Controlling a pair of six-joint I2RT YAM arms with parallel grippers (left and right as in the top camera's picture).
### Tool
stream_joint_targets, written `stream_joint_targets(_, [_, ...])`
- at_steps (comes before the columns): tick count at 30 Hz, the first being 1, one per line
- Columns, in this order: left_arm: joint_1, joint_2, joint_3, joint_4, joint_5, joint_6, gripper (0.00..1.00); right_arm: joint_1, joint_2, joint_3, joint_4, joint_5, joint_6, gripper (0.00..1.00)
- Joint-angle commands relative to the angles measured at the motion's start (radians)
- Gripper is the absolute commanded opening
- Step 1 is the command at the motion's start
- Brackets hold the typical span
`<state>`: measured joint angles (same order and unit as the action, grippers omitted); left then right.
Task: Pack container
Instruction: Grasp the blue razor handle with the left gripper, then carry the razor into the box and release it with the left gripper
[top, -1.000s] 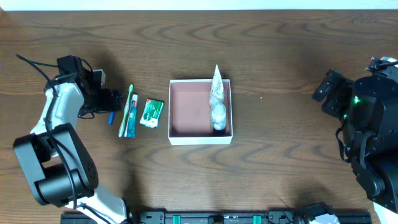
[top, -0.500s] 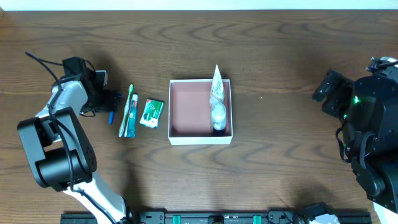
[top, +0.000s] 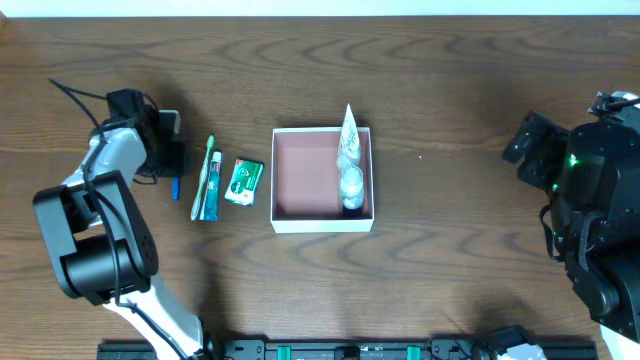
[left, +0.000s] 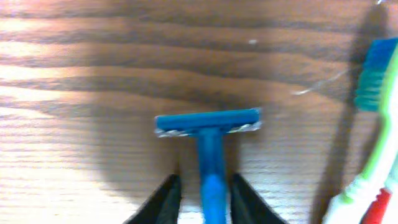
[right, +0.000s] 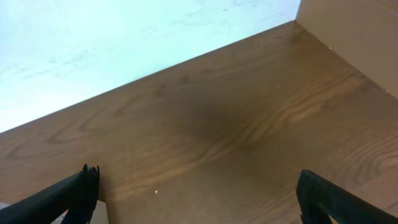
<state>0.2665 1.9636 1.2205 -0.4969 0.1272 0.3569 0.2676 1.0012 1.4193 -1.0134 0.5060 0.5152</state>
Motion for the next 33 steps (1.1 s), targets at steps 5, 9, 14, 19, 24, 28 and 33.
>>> stream_joint_targets(5, [-0.032,0.036,0.004,-0.018,-0.008,0.004,0.12,-0.012,0.000,0.006,-0.002,0.013,0.004,0.99])
stream_joint_targets(9, [-0.032,0.022,0.004,-0.047,-0.008,-0.001,0.07,-0.012,0.000,0.006,-0.001,0.013,0.004,0.99])
stream_joint_targets(14, [-0.032,-0.071,0.026,-0.079,-0.008,-0.069,0.06,-0.012,0.000,0.006,-0.002,0.013,0.004,0.99])
stream_joint_targets(19, [-0.058,-0.239,0.071,-0.153,-0.001,-0.175,0.06,-0.012,0.000,0.006,-0.002,0.013,0.004,0.99])
stream_joint_targets(24, [-0.168,-0.428,0.078,-0.222,0.084,-0.252,0.06,-0.012,0.000,0.006,-0.001,0.013,0.004,0.99])
stream_joint_targets(28, [-0.325,-0.529,0.077,-0.244,0.085,-0.314,0.06,-0.012,0.000,0.006,-0.001,0.013,0.004,0.99])
stream_joint_targets(33, [-0.498,-0.525,0.061,-0.243,0.071,-0.427,0.06,-0.012,0.000,0.006,-0.002,0.013,0.004,0.99])
